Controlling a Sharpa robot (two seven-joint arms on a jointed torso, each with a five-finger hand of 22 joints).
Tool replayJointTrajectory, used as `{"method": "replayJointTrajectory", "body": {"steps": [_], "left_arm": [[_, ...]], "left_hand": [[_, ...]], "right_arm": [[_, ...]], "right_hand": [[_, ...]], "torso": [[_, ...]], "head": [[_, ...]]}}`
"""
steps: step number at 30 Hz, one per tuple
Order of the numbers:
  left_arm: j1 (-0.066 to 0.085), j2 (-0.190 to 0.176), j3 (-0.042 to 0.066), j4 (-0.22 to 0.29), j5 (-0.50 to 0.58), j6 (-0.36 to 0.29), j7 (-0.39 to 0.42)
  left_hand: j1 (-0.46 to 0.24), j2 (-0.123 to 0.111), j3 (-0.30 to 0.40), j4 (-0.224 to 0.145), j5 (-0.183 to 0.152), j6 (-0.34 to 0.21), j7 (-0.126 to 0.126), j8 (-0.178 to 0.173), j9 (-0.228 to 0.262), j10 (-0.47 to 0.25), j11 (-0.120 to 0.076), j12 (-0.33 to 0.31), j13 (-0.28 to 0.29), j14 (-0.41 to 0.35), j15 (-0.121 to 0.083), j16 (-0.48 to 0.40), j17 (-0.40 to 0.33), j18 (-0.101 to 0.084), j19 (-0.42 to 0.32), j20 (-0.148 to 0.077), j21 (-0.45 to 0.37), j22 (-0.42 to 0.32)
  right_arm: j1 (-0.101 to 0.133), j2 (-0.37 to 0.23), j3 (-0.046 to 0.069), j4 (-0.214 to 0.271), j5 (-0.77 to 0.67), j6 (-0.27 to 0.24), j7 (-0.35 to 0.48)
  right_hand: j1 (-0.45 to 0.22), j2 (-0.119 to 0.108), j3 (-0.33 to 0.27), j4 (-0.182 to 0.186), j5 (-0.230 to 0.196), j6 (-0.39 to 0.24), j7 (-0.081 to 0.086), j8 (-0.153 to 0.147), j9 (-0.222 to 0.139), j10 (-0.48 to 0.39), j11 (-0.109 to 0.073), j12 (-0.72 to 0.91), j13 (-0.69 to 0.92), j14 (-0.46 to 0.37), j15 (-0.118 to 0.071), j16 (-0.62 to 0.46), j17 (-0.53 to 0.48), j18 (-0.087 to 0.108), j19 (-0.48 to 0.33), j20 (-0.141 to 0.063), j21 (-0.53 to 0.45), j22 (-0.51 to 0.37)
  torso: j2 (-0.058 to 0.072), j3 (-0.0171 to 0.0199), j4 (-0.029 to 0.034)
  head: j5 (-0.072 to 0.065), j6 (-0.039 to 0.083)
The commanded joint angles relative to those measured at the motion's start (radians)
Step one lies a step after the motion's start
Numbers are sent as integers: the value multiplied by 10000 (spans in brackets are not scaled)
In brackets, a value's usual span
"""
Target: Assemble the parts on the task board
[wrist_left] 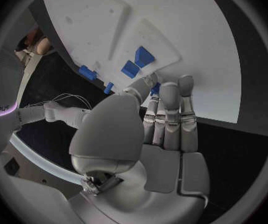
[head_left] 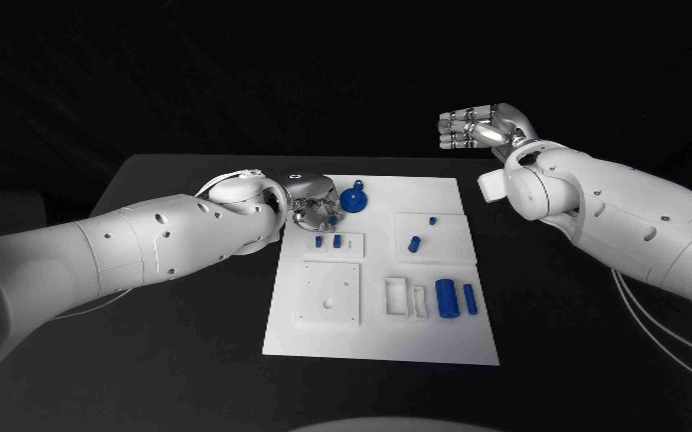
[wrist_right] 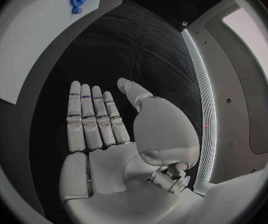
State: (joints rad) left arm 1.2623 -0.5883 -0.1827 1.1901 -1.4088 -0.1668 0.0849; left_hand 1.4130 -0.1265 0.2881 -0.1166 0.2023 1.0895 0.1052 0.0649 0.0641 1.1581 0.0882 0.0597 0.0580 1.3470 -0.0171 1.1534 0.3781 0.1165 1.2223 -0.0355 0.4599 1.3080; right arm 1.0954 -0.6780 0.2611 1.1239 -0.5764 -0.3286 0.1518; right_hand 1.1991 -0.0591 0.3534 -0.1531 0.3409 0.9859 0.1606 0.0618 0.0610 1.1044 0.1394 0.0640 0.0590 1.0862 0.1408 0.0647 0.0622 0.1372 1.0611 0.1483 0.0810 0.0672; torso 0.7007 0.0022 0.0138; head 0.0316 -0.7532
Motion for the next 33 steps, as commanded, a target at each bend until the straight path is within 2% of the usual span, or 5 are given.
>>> {"method": "replayJointTrajectory", "body": {"steps": [1,4,14,24,33], "left_arm": [[-17,-15,-5,36,65,33,83],[-17,-60,-3,57,76,97,108],[-17,-157,10,110,80,155,103],[-15,-321,53,147,79,191,82],[-12,-472,301,-135,242,-186,148]], "left_hand": [[30,-97,-80,18,-43,-63,2,-28,-7,-145,19,-14,9,1,78,61,-7,119,25,66,-58,192],[124,-240,-441,-22,-80,-347,-91,-26,-16,-564,126,-2,15,-56,164,41,-32,157,17,144,-126,179],[606,-68,-1399,71,-95,-614,-130,-28,-19,-897,218,-3,11,-90,233,73,-108,257,89,245,-341,191],[708,-70,-1425,48,-62,-609,-103,-29,-20,-923,224,-3,11,-103,236,58,-130,265,97,247,-371,200],[702,104,-461,-129,3,-391,55,-23,-21,-502,154,-17,-3,-147,167,-45,-210,291,-28,180,-178,246]], "right_arm": [[-7,-5,5,1,-5,150,82],[-10,-12,5,-2,-5,149,82],[-21,-23,5,-2,-5,149,82],[-32,-34,5,-17,-5,151,80],[-45,-65,5,10,-221,376,-8]], "right_hand": [[-41,89,24,-2,35,-4,8,-7,2,-59,4,-47,-15,-48,8,-32,-14,104,-57,13,-49,-11],[-41,89,24,-2,35,-4,8,-7,2,-59,4,-47,-15,-48,8,-32,-14,104,-57,13,-49,-11],[-41,89,24,-2,35,-4,8,-7,2,-59,4,-47,-15,-48,8,-32,-14,104,-57,13,-49,-11],[-41,89,24,-2,35,-4,8,-7,2,-59,4,-47,-15,-48,8,-32,-14,104,-57,13,-49,-11],[73,73,177,-169,11,258,-13,6,16,40,-21,-49,-16,-7,26,-29,-13,120,-22,-9,-26,-5]], "torso": [[1,2,-3],[-2,6,4],[-1,4,-1],[0,3,7],[0,2,-4]], "head": [[-5,-13],[-13,-15],[-8,-1],[-18,-1],[-19,38]]}}
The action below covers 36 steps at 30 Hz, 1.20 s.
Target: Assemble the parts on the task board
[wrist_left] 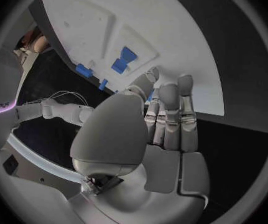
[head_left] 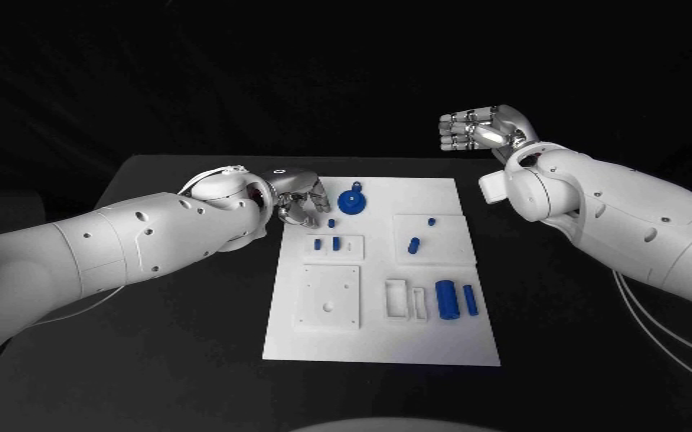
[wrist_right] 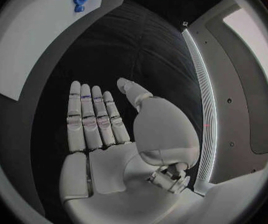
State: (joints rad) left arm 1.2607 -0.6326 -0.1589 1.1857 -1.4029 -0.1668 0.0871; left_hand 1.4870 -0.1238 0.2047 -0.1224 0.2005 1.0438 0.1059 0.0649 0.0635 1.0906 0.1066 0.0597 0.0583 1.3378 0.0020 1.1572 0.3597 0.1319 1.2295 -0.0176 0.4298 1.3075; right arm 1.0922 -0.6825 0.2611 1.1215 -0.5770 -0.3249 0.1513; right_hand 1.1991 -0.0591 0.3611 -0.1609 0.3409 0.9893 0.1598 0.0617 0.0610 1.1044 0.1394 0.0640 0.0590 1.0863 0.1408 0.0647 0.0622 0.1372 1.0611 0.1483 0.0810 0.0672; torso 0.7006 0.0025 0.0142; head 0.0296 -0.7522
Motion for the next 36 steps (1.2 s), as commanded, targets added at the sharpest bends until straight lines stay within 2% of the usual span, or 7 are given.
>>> {"method": "replayJointTrajectory", "body": {"steps": [1,5,9,13,17,26,36], "left_arm": [[5,-48,97,-133,232,-262,142],[7,-192,280,-339,692,-890,268],[20,-383,470,-464,1949,-1666,478],[98,-627,621,-451,4485,-1999,693],[154,-961,791,-120,6586,-1605,965],[182,-1309,904,582,10361,-1162,2658],[182,-1371,912,977,11120,-1107,3018]], "left_hand": [[-42,88,495,-92,26,103,63,-20,-13,271,-55,-19,-9,-66,-43,-101,-35,138,-118,-11,155,255],[-87,70,1242,-236,-11,503,168,-5,3,1073,-249,33,-1,-222,-194,-563,-246,80,-372,-139,367,272],[-312,37,1565,-224,-70,677,110,-19,7,1662,-406,17,1,-345,-322,-1261,-527,-83,-743,-266,436,222],[-613,18,1564,-66,-143,562,138,-25,3,1604,-418,21,5,-229,-321,-2172,-852,-220,-845,-287,97,42],[-1015,-24,1285,234,-133,318,161,-13,11,1517,-399,29,10,-165,-290,-2595,-902,-334,-706,-243,-398,-326],[-1040,197,674,592,-139,379,221,-15,11,1230,-193,9,2,-1584,235,-6175,-2184,-651,-1765,216,-2583,-1924],[-843,228,207,421,-236,98,327,-4,15,937,-2,24,11,-855,727,-10424,-2818,-541,-1958,756,-3656,-4401]], "right_arm": [[-19,-35,5,51,-328,421,-33],[-76,-170,5,199,-1624,1083,-269],[-146,-327,6,372,-3529,1656,-513],[-237,-519,6,679,-5673,2011,-989],[-393,-698,5,1211,-8021,1897,-1834],[-732,-999,-56,2260,-11046,1744,-3076],[-1053,-1107,-219,2757,-12096,1540,-3672]], "right_hand": [[77,68,144,-124,12,262,-15,6,16,84,-35,-50,-16,36,17,-29,-12,127,14,-21,-10,-4],[190,57,315,-365,-49,642,-121,30,51,553,-211,-45,-10,801,-252,62,53,219,653,-278,310,65],[507,38,-77,-627,-116,1224,-319,98,123,1322,-546,-31,6,2382,-910,571,379,257,2075,-915,1196,421],[617,60,-688,-833,160,1546,-434,5,91,1748,-765,-43,10,3774,-1469,1036,1251,-88,3114,-1723,2330,1071],[482,-53,-514,-1014,88,1459,-451,11,68,1915,-869,-53,10,4122,-1706,2063,2608,-108,3628,-2009,3145,1611],[88,-528,507,-914,-739,1513,-564,12,90,1896,-946,-37,21,4091,-1848,4244,5863,-149,3823,-2166,4843,3052],[-13,-1238,985,-348,-1313,1369,-517,17,96,1292,-781,-30,27,3787,-1704,6005,7349,69,3438,-2024,6284,4609]], "torso": [[0,-1,-7],[-1,2,1],[-14,-4,-4],[-17,-9,8],[-3,-12,-25],[-17,-32,10],[2,-20,-1]], "head": [[-3,34],[-8,86],[-28,153],[-130,235],[-288,325],[-391,394],[-349,437]]}}
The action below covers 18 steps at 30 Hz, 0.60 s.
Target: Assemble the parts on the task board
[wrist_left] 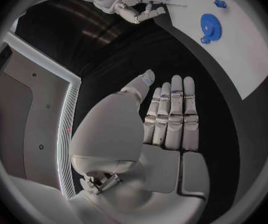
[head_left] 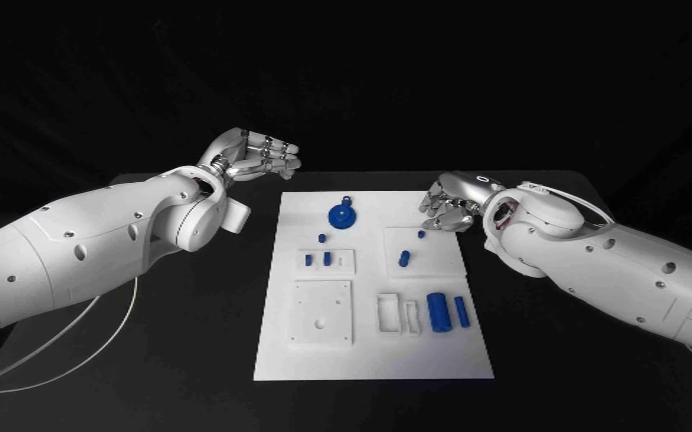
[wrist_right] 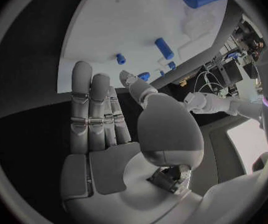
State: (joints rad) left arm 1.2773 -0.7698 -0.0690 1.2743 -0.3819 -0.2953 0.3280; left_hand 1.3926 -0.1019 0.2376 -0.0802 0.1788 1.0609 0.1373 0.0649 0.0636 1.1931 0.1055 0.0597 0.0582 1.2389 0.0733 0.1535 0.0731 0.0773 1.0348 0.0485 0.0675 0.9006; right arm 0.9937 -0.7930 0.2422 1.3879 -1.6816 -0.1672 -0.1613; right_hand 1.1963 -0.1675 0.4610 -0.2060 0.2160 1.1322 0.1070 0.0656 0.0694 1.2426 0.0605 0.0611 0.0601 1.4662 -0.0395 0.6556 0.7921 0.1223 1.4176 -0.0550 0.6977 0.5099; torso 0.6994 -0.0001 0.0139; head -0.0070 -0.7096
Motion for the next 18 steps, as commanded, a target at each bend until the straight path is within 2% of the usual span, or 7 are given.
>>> {"method": "replayJointTrajectory", "body": {"steps": [1,5,8,9,10,18], "left_arm": [[16,3,13,109,924,181,621],[16,17,13,131,952,173,639],[16,22,13,117,962,184,639],[16,21,13,111,964,183,636],[16,20,13,106,965,183,634],[16,19,13,29,970,157,603]], "left_hand": [[88,30,-189,-14,-16,-92,23,-6,14,-73,20,0,-1,228,21,-591,83,17,41,94,-12,-538],[72,14,-352,-60,-16,-285,64,-17,8,-260,70,9,6,288,56,-880,159,7,86,125,-21,-999],[83,45,-417,-72,-12,-311,67,-10,13,-273,74,11,6,262,61,-880,188,14,115,137,-12,-1206],[84,72,-467,-81,-12,-311,67,-10,13,-273,76,11,6,255,61,-880,211,10,144,137,-7,-1406],[85,147,-606,-106,-11,-312,64,-10,13,-274,83,9,5,234,60,-881,275,-2,227,137,7,-1962],[69,175,-637,-109,4,-308,62,-11,13,-276,71,11,5,228,62,-880,290,-6,306,126,43,-2211]], "right_arm": [[-109,4,-44,119,-1077,-34,-557],[-242,40,-74,200,-1129,58,-563],[-317,44,-85,284,-1126,200,-550],[-341,39,-87,319,-1120,240,-542],[-355,33,-88,343,-1116,265,-537],[-462,-28,-93,551,-1088,469,-527]], "right_hand": [[50,-198,-25,159,-72,-69,17,-21,15,-126,22,-5,16,-45,106,132,60,247,-191,23,183,310],[166,-309,-18,354,-80,-95,21,-23,15,-110,22,-11,14,-75,108,261,29,326,-358,48,308,863],[154,-301,-32,384,-41,-89,16,-22,18,-76,14,-8,16,-81,103,293,9,316,-342,39,276,1065],[156,-296,-31,391,-11,-74,11,-21,21,-54,5,-7,16,-69,98,318,11,319,-325,38,283,1150],[156,-290,-28,394,12,-54,0,-17,25,-9,-10,-3,19,-61,89,328,14,317,-312,35,303,1188],[147,-269,202,336,456,61,-22,-20,41,161,-56,-8,18,-69,55,405,38,284,-267,-5,369,1526]], "torso": [[17,8,0],[23,19,5],[22,21,15],[21,22,10],[20,23,7],[13,22,-5]], "head": [[26,16],[38,25],[59,6],[61,-3],[64,-12],[99,-46]]}}
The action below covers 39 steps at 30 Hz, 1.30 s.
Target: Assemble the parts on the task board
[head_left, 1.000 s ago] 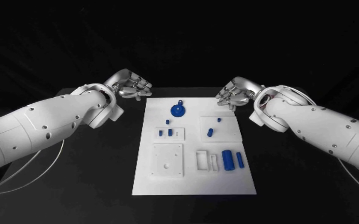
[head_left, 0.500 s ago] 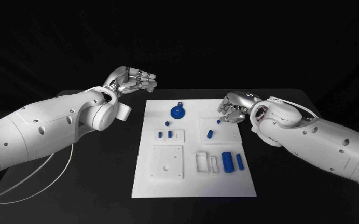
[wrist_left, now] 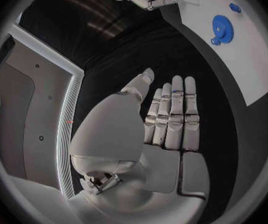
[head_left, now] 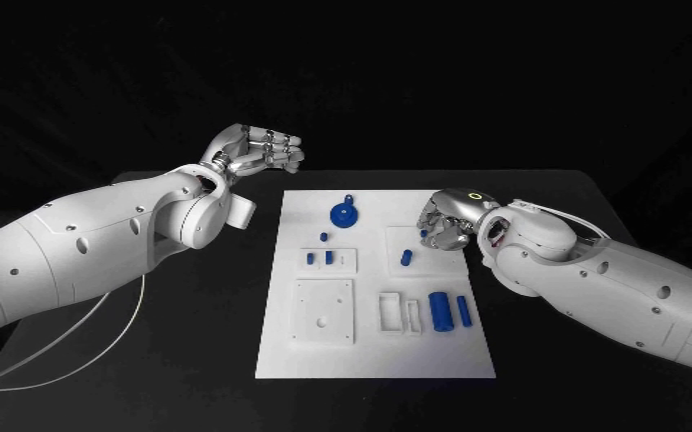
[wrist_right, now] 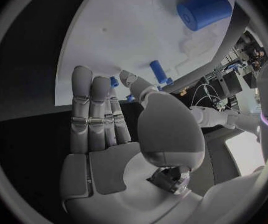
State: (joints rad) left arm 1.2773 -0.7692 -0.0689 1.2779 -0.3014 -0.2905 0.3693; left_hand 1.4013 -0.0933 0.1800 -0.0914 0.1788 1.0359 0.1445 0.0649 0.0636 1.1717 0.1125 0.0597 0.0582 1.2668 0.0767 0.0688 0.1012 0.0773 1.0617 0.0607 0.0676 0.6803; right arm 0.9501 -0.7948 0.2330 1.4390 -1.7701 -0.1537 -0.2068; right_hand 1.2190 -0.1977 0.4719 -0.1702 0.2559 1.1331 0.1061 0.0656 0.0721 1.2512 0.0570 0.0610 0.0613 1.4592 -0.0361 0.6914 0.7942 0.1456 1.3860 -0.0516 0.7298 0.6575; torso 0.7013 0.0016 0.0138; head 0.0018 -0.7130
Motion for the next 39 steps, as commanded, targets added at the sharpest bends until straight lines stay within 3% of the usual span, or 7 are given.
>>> {"method": "replayJointTrajectory", "body": {"steps": [1,8,14,21,33,39], "left_arm": [[16,13,12,-16,166,112,185],[16,22,12,-98,168,124,131],[16,34,12,-142,171,139,106],[16,40,12,-154,174,254,7],[16,54,10,-176,175,355,-78],[16,64,10,-204,175,395,-99]], "left_hand": [[-17,88,-61,2,4,-59,-10,-11,13,-63,1,11,6,-51,28,-33,8,-6,37,5,43,-9],[-29,140,-38,1,25,-48,-15,-9,13,-55,-2,10,5,-49,26,-33,17,-12,63,-4,62,-158],[-43,159,-30,14,32,-46,-15,-9,13,-52,-4,11,5,-50,25,-33,19,-13,63,-4,65,-173],[-62,192,-9,36,48,-56,-14,-14,11,-60,-3,10,5,-58,26,-34,19,-13,63,-6,69,-191],[-44,169,0,15,40,-74,-7,-11,13,-85,8,10,5,-88,37,-37,15,-14,49,0,71,-219],[-44,169,0,15,40,-74,-7,-11,13,-85,8,10,5,-88,37,-37,15,-14,49,0,71,-219]], "right_arm": [[-33,-12,-2,46,-203,351,-74],[-64,-2,-2,66,-223,340,-95],[-90,59,-3,51,-279,241,-141],[-153,198,-6,-32,-474,77,-311],[-206,346,-71,-117,-952,-62,-719],[-209,362,-94,-75,-1136,-193,-854]], "right_hand": [[-58,46,167,-51,27,68,-18,-20,16,95,-28,-7,6,6,14,61,22,49,49,-44,51,93],[-73,99,511,-132,-70,224,-62,-9,39,279,-89,-1,14,-2,-26,120,35,23,83,-76,57,522],[105,355,944,-174,-716,510,-128,4,76,567,-191,5,24,-19,-112,143,60,-45,120,-150,131,782],[117,577,1203,-111,-1085,929,-228,-1,123,921,-326,7,37,-21,-204,168,102,-174,169,-256,224,1099],[118,659,1274,-187,-1099,1267,-304,-13,183,1220,-431,6,42,-16,-294,177,161,-306,334,-365,605,2006],[110,709,1453,-307,-732,1450,-338,-5,240,1411,-470,8,50,-21,-358,164,175,-302,347,-424,643,2250]], "torso": [[-5,5,0],[2,5,-3],[-4,4,0],[-1,4,6],[-3,0,-2],[-3,6,-1]], "head": [[5,-2],[-8,-42],[-9,-44],[2,-67],[-5,-89],[-10,-86]]}}
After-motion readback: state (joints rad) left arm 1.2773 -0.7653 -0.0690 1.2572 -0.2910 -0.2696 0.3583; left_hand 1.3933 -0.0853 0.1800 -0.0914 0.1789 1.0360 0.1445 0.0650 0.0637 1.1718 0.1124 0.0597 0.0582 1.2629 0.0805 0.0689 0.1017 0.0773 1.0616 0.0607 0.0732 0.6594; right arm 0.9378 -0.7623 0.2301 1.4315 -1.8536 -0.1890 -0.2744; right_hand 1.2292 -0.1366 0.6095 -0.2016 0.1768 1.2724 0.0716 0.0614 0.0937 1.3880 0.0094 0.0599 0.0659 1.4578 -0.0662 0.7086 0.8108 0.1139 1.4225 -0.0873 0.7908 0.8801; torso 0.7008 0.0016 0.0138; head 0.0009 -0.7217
